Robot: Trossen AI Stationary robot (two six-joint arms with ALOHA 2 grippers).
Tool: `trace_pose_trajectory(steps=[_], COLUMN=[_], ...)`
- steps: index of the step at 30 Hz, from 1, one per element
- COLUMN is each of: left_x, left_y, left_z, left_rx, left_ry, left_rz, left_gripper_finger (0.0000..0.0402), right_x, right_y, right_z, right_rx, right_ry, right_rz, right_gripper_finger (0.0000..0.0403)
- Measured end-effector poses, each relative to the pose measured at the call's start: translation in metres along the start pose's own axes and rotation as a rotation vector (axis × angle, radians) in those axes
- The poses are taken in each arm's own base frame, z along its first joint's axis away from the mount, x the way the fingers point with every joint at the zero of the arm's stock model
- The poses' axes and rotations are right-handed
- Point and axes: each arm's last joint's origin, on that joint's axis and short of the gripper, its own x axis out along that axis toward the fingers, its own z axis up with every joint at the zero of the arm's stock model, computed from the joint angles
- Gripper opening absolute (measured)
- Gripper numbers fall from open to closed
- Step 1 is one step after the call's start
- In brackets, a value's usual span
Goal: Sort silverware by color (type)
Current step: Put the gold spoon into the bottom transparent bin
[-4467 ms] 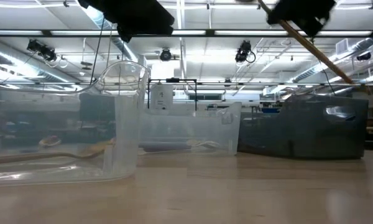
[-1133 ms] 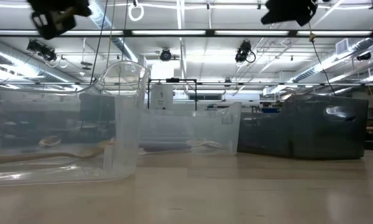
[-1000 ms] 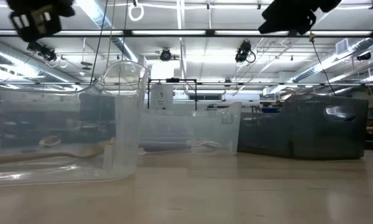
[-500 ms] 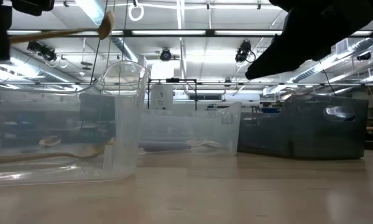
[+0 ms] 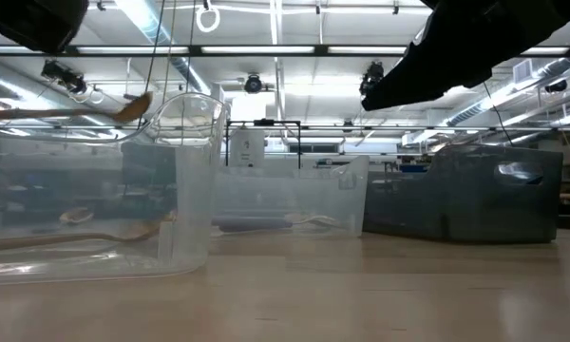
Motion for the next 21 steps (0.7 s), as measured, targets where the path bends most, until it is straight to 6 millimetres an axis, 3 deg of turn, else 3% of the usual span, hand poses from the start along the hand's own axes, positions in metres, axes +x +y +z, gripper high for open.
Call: trace_pose_trajectory(steps=[12,21], left_x=[0.025,0.016], left_y=[-0.005,-0.006], left_z=[0.016,0.019], left_rx=[-0.037,0.007], left_ry=[0.083,0.001], left_rz=[0.083,0.132], left_gripper_finger=[0.0024,0.0024], right_x=[0.001,0.001], right_y=[0.0,0.001], right_z=[0.0,0.0], right_rx=[-0.014,-0.015], right_ry=[0.011,0.02], right_rz=[0.046,0.071], right_gripper_finger=[0.0215,0.0215])
